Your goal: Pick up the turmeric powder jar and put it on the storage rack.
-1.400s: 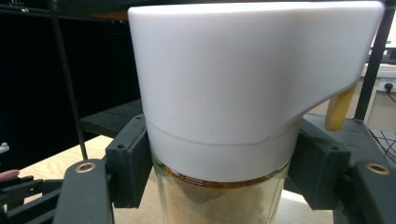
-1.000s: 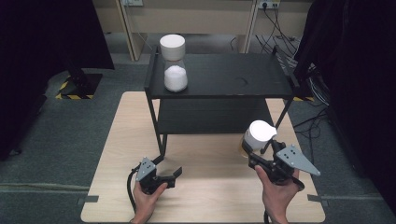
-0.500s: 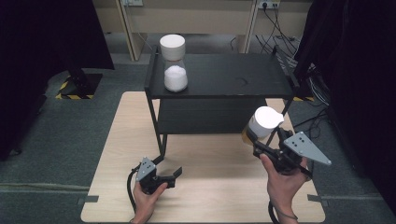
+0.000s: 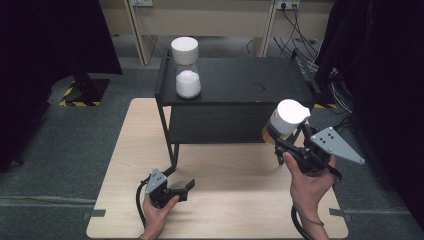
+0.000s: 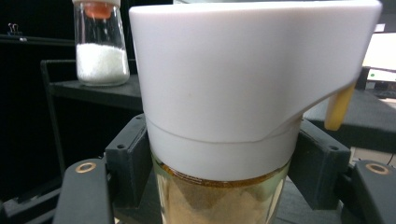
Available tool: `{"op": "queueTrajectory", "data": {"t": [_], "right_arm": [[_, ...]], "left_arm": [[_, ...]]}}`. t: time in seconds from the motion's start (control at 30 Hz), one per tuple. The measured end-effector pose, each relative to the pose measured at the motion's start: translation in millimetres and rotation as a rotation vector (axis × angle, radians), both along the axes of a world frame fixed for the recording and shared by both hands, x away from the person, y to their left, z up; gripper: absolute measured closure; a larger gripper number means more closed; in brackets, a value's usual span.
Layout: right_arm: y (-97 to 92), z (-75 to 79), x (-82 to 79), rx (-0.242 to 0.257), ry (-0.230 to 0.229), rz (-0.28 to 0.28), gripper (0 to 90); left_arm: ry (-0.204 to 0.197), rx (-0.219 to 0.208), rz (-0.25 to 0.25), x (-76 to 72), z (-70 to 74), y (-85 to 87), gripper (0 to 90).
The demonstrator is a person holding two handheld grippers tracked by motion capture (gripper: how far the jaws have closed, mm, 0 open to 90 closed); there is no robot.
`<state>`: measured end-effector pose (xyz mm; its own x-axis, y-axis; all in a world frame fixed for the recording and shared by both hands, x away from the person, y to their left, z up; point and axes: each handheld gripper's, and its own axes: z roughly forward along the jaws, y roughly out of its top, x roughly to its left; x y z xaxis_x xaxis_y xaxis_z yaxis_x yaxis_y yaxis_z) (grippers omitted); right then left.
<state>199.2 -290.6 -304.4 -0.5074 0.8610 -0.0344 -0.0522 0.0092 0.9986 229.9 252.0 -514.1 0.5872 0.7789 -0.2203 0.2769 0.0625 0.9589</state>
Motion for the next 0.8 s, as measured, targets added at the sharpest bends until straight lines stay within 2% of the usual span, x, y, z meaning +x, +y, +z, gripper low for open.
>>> {"op": "queueTrajectory", "data": {"t": [0.8], "right_arm": [[-5.2,43.2,10.6,0.023,-0.023,-0.008,31.0]], "left_arm": [[0.004,0.003,-0.004,0.9,0.7,0.4,3.8]]}}
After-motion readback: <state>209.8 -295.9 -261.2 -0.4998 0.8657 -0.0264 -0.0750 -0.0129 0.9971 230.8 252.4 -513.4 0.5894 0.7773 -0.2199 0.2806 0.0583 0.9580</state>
